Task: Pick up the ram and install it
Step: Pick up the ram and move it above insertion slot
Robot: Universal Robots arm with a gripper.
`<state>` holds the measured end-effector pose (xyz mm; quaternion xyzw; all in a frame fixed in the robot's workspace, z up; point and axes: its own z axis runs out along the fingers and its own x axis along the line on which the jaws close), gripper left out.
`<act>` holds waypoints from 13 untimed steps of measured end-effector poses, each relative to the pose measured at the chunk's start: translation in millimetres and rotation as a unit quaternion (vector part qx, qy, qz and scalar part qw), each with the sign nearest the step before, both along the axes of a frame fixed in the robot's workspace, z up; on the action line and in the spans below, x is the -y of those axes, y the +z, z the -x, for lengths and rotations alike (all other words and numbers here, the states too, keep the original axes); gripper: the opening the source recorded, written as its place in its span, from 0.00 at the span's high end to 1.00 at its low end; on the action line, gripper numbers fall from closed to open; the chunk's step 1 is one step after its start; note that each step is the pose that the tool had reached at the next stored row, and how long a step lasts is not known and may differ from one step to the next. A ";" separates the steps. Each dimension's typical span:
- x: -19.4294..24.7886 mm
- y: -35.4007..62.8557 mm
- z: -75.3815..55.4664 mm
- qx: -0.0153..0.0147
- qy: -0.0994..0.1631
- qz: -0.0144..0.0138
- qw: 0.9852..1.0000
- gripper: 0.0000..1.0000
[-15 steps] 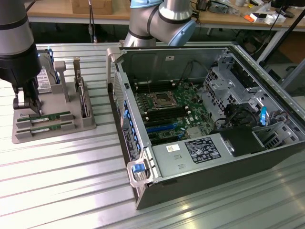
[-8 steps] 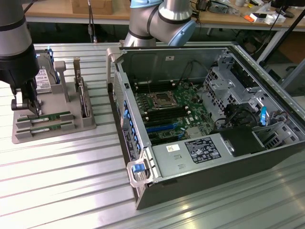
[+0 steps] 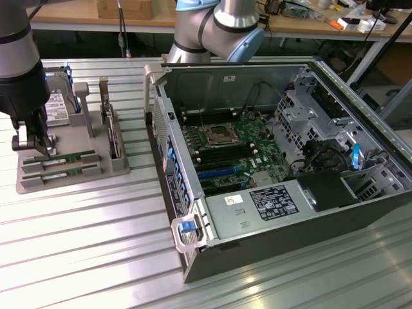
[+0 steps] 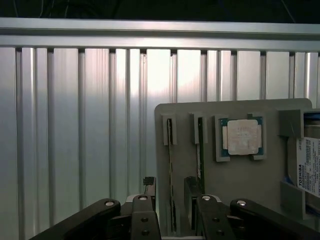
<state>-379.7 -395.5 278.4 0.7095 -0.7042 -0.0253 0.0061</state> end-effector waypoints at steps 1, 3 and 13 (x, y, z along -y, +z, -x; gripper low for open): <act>0.0 -0.5 1.0 0.000 0.000 0.000 1.000 0.64; 0.0 -1.7 3.4 0.000 0.000 0.000 1.000 0.64; 0.0 -14.6 -3.6 0.000 0.001 0.000 1.000 0.64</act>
